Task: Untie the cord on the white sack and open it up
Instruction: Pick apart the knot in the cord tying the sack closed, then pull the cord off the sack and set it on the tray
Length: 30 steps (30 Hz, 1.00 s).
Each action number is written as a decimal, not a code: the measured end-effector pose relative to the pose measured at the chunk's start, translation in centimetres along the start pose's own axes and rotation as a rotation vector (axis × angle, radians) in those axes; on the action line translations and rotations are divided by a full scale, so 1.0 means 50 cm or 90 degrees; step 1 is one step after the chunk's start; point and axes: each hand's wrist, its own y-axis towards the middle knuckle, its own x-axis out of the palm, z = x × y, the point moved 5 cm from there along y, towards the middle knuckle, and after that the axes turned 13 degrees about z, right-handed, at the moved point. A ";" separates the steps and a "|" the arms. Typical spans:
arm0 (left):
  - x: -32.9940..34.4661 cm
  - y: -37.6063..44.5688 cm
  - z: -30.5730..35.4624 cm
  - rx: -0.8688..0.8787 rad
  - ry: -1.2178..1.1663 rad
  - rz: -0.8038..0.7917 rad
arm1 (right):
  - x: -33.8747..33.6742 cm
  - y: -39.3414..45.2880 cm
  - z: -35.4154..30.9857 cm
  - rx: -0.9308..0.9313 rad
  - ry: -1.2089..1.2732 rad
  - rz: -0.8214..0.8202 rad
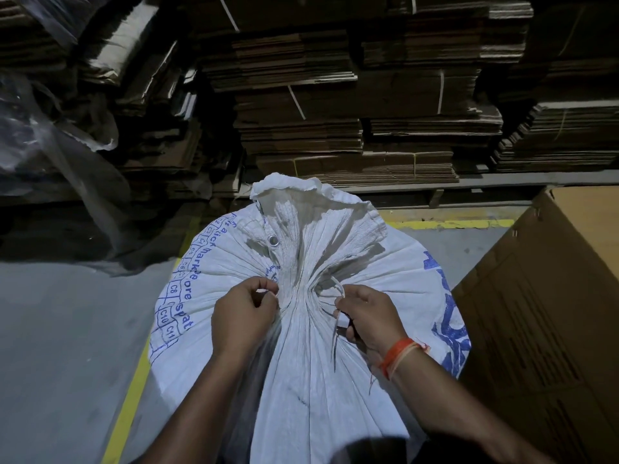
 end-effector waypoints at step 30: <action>0.152 -0.027 0.188 0.487 0.490 -0.042 | -0.200 -0.080 -0.045 -0.086 -0.012 0.087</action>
